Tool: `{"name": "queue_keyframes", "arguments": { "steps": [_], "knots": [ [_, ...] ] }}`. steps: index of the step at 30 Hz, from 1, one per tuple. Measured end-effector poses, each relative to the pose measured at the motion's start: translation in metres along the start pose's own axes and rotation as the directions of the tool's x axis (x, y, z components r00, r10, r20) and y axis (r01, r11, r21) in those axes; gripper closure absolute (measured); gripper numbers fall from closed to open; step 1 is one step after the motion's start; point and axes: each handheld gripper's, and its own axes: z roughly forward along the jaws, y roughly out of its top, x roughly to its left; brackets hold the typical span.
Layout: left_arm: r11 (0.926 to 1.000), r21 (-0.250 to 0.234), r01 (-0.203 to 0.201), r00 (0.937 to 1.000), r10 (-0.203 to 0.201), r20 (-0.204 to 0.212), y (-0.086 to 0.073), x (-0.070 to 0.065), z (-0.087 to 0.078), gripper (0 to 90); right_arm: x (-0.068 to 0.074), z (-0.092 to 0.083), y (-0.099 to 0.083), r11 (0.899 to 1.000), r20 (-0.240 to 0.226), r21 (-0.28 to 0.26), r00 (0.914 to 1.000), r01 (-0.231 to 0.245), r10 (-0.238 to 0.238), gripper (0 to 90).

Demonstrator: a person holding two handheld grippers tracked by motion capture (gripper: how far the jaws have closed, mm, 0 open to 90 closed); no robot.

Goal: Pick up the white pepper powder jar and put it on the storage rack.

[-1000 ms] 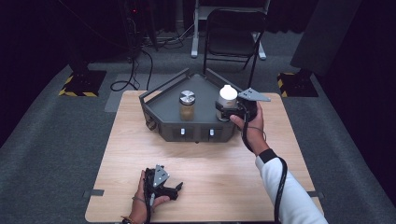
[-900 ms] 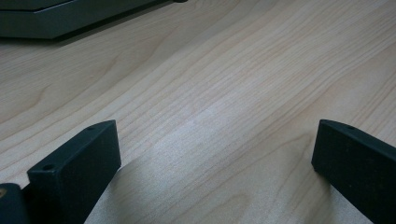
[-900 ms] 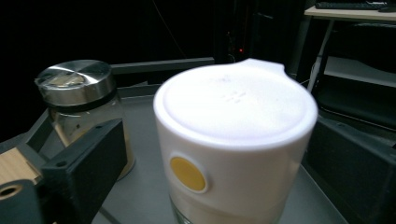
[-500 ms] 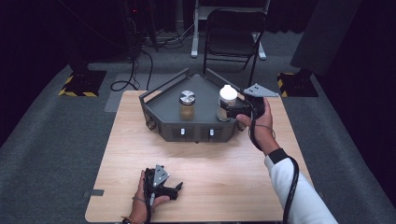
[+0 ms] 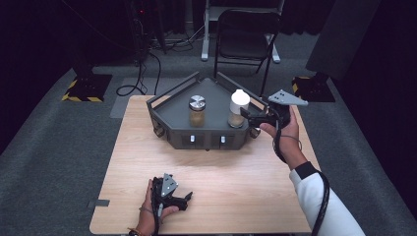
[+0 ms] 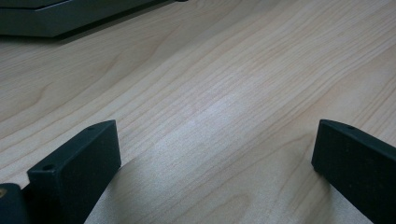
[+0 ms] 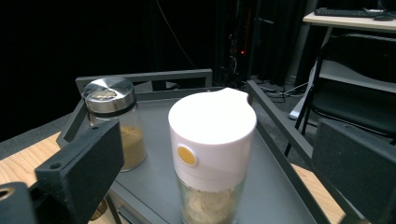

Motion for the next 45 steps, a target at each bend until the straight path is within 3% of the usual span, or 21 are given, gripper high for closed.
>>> {"name": "queue_keyframes", "arguments": {
  "steps": [11,17,35,45],
  "knots": [
    [1.0000,-0.001,0.000,1.0000,0.000,-0.001,0.000,0.000,0.000,1.0,-0.003,-0.024,-0.018,1.000,-0.012,-0.007,0.9999,0.008,-0.008,2.1],
    [1.0000,-0.001,-0.001,1.0000,0.001,-0.001,0.000,0.000,0.000,1.0,0.000,-0.035,-0.033,1.000,0.008,-0.002,0.9998,0.021,-0.021,2.1],
    [1.0000,-0.002,-0.005,1.0000,0.005,-0.001,0.000,0.000,0.000,1.0,0.007,-0.064,-0.087,0.999,0.000,0.016,0.9996,0.028,-0.028,2.2],
    [1.0000,-0.001,-0.004,1.0000,0.004,0.000,0.000,0.000,0.000,1.1,0.012,-0.076,-0.116,0.998,0.000,0.053,0.9993,0.036,-0.036,2.3]
  ]
}}
